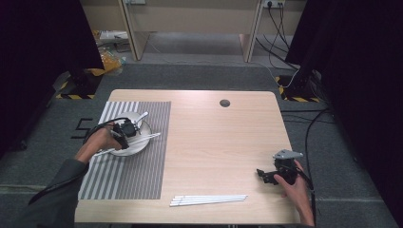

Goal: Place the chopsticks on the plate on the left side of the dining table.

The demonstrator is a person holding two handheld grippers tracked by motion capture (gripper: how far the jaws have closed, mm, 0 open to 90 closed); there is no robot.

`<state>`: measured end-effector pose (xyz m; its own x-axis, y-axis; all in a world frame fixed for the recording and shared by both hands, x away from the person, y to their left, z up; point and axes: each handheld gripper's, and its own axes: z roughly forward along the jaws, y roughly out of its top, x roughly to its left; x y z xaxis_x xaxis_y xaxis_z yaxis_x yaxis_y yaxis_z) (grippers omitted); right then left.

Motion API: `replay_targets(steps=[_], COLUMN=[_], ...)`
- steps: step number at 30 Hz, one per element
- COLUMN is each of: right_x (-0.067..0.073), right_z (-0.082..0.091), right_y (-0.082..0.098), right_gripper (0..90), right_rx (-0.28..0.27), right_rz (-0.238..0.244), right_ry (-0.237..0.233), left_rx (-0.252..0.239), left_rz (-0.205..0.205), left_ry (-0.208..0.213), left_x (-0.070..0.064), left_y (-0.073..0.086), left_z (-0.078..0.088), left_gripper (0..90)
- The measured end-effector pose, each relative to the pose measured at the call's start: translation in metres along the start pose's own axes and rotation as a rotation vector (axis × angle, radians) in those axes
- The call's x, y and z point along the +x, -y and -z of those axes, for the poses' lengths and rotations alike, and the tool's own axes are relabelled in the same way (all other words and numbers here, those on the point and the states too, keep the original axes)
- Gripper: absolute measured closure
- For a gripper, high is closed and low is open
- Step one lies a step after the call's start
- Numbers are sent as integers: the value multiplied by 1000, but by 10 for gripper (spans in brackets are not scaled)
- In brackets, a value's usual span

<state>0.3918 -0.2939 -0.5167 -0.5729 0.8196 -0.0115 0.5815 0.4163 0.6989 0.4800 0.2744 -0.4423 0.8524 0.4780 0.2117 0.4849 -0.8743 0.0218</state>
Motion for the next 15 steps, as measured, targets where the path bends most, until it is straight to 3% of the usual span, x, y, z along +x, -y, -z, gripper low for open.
replay_targets(steps=[5, 15], right_x=[0, 0], right_z=[0, 0], right_y=[0, 0], right_gripper=[4, 3], right_rx=[0, 0], right_rz=[0, 0], right_ry=[0, 0], left_rx=[2, 2], left_rz=[-1, -20], left_ry=[5, 0], left_x=[0, -1], left_y=[4, -4], left_z=[0, -1], left_gripper=[806, 832])
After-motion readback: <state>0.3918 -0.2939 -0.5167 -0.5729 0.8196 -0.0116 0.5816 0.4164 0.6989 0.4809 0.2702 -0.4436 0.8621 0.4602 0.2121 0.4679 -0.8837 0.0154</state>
